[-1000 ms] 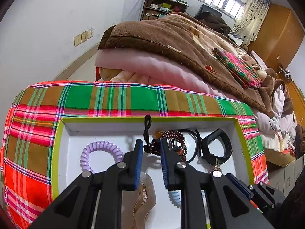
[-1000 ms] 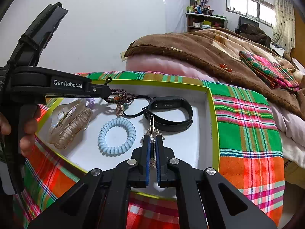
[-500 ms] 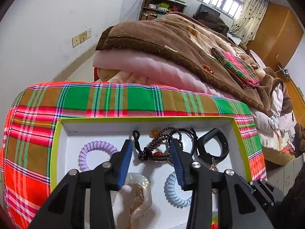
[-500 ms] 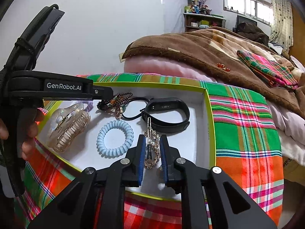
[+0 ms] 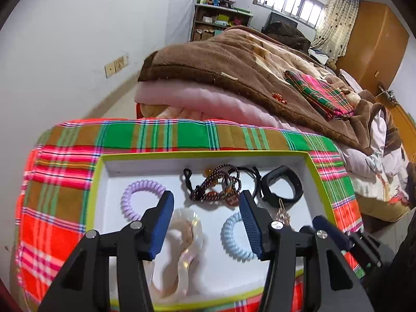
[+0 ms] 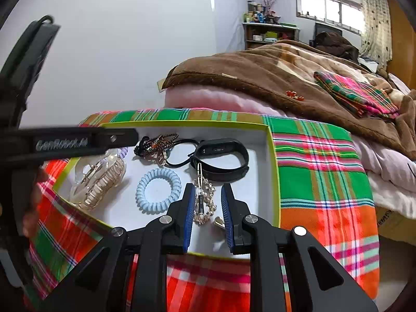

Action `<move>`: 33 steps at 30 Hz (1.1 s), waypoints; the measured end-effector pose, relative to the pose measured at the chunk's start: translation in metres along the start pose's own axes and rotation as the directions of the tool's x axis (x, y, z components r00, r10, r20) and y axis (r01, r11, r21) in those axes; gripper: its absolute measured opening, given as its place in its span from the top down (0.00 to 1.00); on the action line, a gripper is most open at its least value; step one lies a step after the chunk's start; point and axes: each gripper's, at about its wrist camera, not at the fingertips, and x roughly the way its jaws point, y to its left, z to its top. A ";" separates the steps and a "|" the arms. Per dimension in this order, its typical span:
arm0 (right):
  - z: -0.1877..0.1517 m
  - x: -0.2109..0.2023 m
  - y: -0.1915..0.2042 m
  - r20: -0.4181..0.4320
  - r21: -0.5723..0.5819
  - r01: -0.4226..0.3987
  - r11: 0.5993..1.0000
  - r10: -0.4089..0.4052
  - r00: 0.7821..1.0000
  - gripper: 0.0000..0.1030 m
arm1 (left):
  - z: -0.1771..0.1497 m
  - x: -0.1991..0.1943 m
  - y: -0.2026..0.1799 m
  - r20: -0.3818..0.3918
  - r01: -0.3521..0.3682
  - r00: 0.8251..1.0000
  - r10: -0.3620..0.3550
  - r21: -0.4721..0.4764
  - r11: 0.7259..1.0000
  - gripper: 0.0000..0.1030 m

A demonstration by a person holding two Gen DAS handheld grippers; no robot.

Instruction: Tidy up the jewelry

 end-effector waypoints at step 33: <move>-0.040 -0.117 0.022 0.148 0.030 -0.015 0.999 0.011 0.989 0.53 | -0.115 -0.120 -0.022 0.225 -0.212 0.953 0.203 0.018 0.977 0.44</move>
